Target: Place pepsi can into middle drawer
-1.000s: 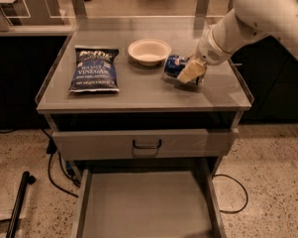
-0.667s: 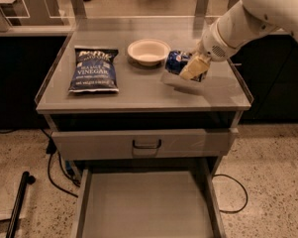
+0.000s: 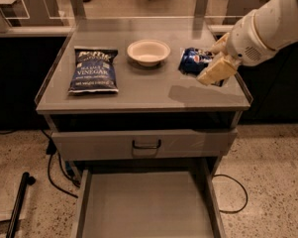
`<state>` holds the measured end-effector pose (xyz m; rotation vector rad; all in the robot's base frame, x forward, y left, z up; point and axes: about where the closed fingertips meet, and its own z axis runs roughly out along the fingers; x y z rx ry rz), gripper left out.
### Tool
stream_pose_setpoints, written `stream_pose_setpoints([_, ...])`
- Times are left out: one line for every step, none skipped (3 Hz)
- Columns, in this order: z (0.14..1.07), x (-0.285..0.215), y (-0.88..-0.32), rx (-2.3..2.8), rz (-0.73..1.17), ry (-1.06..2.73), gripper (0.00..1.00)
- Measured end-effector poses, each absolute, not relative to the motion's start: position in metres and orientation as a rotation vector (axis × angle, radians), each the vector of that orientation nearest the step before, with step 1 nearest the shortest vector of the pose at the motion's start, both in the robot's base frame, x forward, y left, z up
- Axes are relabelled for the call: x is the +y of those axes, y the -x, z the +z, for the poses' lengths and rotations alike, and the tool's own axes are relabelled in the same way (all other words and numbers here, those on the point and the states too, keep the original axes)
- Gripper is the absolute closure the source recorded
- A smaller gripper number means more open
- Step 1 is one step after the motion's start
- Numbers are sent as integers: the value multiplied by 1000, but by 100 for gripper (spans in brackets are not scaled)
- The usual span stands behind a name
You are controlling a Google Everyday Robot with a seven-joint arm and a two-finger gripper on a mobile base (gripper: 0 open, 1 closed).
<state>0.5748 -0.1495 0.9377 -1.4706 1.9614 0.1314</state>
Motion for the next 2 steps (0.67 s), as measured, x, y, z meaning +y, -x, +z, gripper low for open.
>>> stream_pose_setpoints([949, -155, -532, 1943, 122, 1476, 100])
stream_pose_setpoints([948, -157, -491, 1959, 134, 1468, 100])
